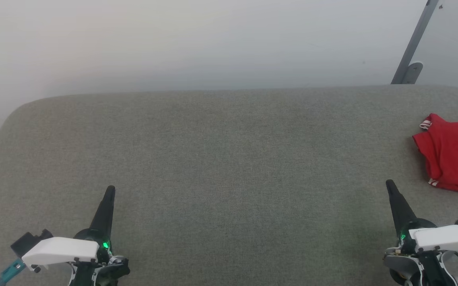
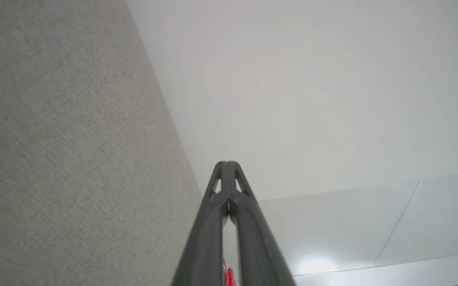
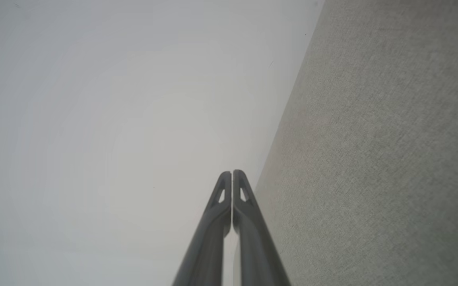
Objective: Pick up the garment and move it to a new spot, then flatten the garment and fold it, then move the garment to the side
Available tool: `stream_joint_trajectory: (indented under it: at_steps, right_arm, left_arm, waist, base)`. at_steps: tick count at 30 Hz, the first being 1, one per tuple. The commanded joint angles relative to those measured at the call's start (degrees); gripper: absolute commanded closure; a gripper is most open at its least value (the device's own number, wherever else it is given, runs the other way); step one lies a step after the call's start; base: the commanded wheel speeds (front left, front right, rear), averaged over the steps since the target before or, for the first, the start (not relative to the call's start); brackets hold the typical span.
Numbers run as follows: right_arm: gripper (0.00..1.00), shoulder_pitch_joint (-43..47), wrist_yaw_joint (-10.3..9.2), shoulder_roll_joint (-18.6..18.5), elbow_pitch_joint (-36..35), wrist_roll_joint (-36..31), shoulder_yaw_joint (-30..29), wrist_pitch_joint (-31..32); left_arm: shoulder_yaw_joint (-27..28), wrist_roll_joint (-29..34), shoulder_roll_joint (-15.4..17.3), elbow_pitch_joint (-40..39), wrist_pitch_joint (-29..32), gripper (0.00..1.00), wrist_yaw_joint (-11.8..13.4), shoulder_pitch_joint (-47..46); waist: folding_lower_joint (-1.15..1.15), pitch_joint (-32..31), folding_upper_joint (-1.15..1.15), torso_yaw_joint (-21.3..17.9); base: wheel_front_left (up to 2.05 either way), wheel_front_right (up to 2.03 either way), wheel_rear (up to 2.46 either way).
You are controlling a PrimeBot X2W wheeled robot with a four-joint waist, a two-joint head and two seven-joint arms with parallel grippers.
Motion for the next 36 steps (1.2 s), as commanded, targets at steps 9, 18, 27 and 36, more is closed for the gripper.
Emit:
stream_joint_trajectory:
  at_steps: [9,18,27,36]
  right_arm:
    - [1.0,-1.3,0.02,0.4,-0.4,4.5,0.1,1.1]
    - [1.0,-1.3,0.02,0.4,-0.3,7.7,0.1,1.8]
    - [1.0,-1.4,0.02,0.5,-0.3,9.0,0.1,2.0]
    - [1.0,-1.4,0.02,0.4,-0.3,9.0,0.1,2.0]
  left_arm:
    - [0.6,-3.5,-0.7,-0.1,1.2,1.0,-0.1,-1.5]
    - [0.8,-6.4,-1.4,0.0,2.0,1.0,-0.2,-1.8]
    - [0.8,-7.2,-1.7,0.0,2.3,1.0,-0.2,-1.8]
    - [0.8,-7.2,-1.7,0.0,2.3,1.0,-0.2,-1.8]
  waist:
    - [0.0,0.2,0.0,-0.1]
    - [0.0,0.3,0.0,-0.2]
    - [0.0,0.4,0.0,-0.2]
    - [0.0,0.4,0.0,-0.2]
  base:
    - [0.0,0.0,0.0]
    - [0.0,0.0,0.0]
    - [0.0,0.0,0.0]
    - [0.0,0.0,0.0]
